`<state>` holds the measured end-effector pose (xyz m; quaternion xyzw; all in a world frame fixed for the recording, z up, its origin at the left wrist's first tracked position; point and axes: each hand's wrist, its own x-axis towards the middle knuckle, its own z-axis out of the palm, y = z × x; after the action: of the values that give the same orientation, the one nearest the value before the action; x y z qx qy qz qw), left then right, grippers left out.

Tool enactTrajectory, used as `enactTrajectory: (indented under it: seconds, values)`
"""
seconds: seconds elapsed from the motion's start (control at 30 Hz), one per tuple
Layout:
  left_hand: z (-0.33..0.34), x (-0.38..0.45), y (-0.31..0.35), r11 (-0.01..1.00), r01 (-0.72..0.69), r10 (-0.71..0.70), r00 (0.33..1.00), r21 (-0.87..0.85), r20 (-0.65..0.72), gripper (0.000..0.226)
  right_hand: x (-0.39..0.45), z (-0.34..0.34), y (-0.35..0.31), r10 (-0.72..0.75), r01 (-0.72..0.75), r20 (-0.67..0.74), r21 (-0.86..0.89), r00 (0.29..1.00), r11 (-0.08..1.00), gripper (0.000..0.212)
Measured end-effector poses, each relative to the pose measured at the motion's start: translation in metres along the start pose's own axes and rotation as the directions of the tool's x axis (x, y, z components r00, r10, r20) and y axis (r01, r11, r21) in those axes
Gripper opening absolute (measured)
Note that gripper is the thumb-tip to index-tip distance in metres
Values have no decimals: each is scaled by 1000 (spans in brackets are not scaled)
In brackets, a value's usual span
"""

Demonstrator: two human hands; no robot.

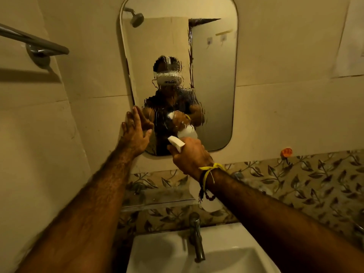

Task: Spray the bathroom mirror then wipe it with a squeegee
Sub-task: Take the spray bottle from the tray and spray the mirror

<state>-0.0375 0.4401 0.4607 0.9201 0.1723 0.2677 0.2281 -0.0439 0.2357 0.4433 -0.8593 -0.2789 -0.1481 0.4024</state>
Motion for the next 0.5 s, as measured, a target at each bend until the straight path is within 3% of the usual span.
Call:
enactTrajectory:
  seconds: [0.13, 0.27, 0.4, 0.5]
  values:
    - [13, -9, -8, 985, -12, 10, 1000, 171, 11, 84, -3, -8, 18, 55, -50, -69, 68, 996, 996, 29]
    - [33, -19, 2, 958, -32, 58, 995, 283, -84, 79, -3, -21, 44, 91, -73, -158, 117, 983, 990, 19]
    - [61, -40, 28, 940, -93, 143, 981, 327, -132, 76, -9, -35, 67, 203, -166, -199, 187, 959, 968, 22]
    - [86, -62, 54, 954, -185, 218, 968, 238, -121, 73, -23, -49, 81, 225, -182, -258, 178, 940, 967, 20]
